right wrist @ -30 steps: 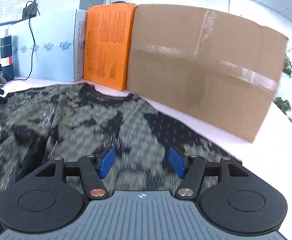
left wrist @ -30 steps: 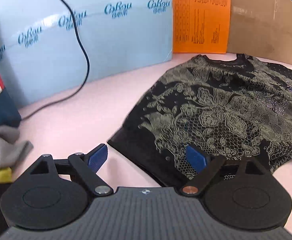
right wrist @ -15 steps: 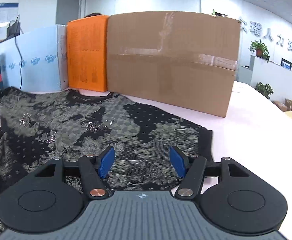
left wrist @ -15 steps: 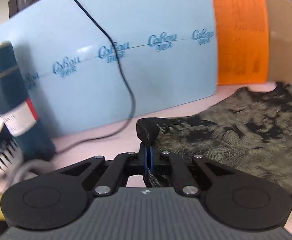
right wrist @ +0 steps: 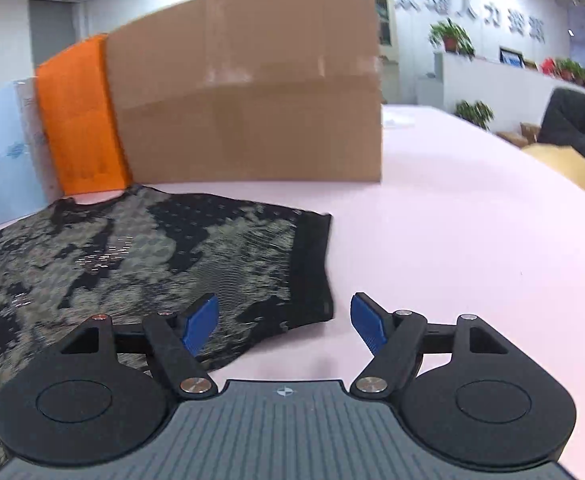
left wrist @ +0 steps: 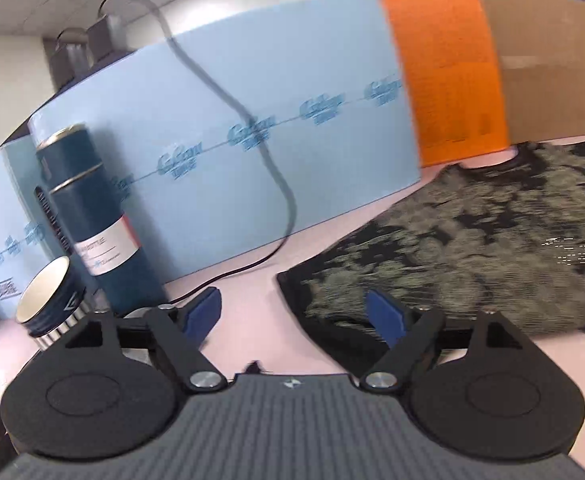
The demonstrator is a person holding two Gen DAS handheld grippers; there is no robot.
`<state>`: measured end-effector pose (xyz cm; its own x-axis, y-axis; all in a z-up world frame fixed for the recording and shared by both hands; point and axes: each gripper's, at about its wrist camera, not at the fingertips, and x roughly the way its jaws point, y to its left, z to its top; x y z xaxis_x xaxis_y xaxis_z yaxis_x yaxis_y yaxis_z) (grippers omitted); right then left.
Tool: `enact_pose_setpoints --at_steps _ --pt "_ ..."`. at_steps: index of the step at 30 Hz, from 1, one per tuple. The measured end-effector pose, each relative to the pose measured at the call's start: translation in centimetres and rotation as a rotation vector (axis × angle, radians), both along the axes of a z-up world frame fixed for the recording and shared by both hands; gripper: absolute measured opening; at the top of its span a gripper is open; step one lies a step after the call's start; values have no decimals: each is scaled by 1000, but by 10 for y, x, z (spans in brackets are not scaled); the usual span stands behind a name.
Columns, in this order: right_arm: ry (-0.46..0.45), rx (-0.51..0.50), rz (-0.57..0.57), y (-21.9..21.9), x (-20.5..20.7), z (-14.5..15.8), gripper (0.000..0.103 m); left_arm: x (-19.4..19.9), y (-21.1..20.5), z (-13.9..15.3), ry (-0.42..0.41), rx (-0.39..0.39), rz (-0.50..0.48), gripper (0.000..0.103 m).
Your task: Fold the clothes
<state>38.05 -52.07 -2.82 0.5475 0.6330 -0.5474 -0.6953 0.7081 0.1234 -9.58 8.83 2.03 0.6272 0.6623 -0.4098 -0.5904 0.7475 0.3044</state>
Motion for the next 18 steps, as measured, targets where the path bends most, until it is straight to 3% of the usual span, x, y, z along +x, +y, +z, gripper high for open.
enact_pose_setpoints --at_steps 4,7,12,15,17,18 --pt "67 -41 -24 21 42 -4 71 23 -40 0 7 -6 -135 85" --pt "81 -25 -32 38 69 -3 71 44 -57 -1 -41 -68 -196 86" --pt "60 -49 17 69 99 -10 76 60 -49 -27 -243 -238 -195 86" --pt "2 -122 73 89 104 -22 77 56 -33 -29 -268 -324 -154 86" --pt "-36 -117 129 96 100 -26 41 44 -24 -28 -330 -370 -135 86" --pt "-33 -106 148 99 98 -23 6 41 -17 -29 -347 -404 -116 86"
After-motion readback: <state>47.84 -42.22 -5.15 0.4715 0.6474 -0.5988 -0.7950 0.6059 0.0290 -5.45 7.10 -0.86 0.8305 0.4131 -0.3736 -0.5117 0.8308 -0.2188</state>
